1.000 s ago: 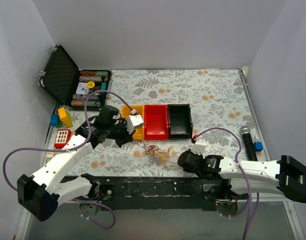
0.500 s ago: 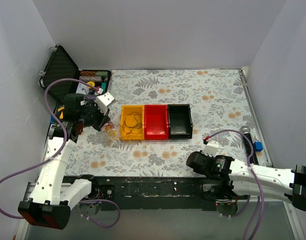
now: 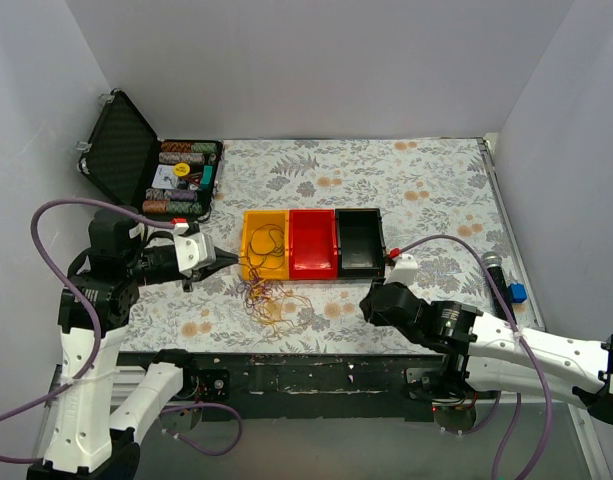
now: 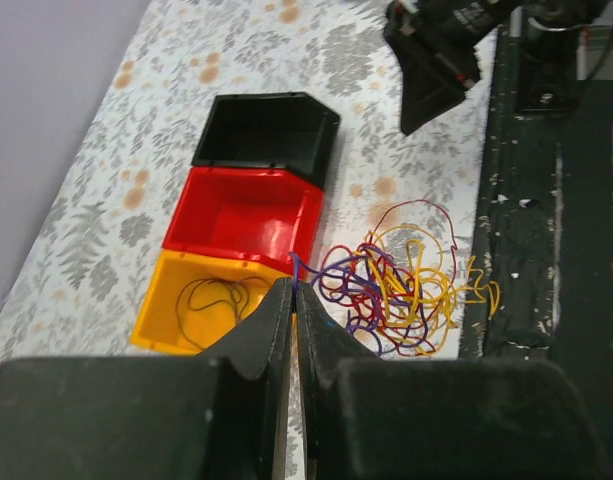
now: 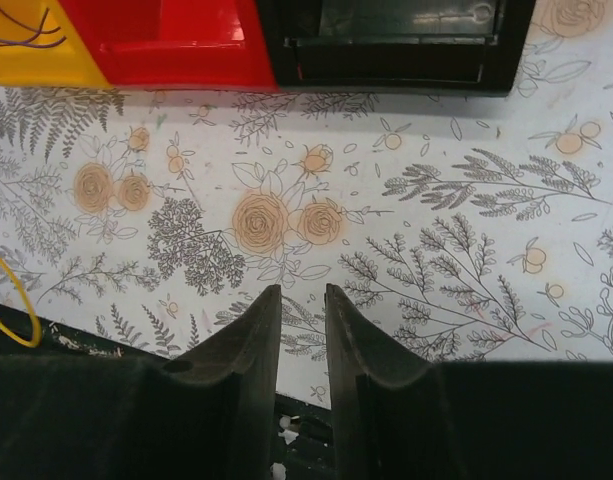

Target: Untangle the cables

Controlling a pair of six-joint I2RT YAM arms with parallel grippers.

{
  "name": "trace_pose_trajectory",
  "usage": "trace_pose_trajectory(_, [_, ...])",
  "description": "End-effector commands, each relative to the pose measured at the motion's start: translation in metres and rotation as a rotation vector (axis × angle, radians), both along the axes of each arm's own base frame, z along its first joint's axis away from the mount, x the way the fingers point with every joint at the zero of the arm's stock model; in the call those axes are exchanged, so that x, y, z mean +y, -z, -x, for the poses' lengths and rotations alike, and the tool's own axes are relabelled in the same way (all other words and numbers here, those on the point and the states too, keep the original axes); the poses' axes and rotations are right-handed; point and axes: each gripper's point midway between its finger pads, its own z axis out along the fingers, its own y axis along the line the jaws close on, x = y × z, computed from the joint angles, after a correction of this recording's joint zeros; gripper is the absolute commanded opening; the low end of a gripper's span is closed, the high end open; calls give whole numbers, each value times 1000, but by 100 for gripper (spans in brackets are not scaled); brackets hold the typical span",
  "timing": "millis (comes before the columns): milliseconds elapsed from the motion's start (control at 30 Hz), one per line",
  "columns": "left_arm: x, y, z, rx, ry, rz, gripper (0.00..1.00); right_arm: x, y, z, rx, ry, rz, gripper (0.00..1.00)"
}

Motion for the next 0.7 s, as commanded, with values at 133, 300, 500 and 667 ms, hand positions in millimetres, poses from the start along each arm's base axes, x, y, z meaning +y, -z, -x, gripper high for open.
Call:
trace_pose_trajectory(133, [-20, 17, 36, 86, 252, 77, 0, 26, -42, -7, -111, -102, -103, 46])
trace_pose_trajectory(300, [-26, 44, 37, 143, 313, 121, 0, 37, -52, -6, -140, -160, -136, 57])
trace_pose_trajectory(500, [-23, 92, 44, 204, 335, 78, 0, 82, -75, 8, -207, -375, -265, 65])
trace_pose_trajectory(667, [-20, 122, 47, 218, 341, 46, 0, 112, -83, 23, -309, -534, -322, 71])
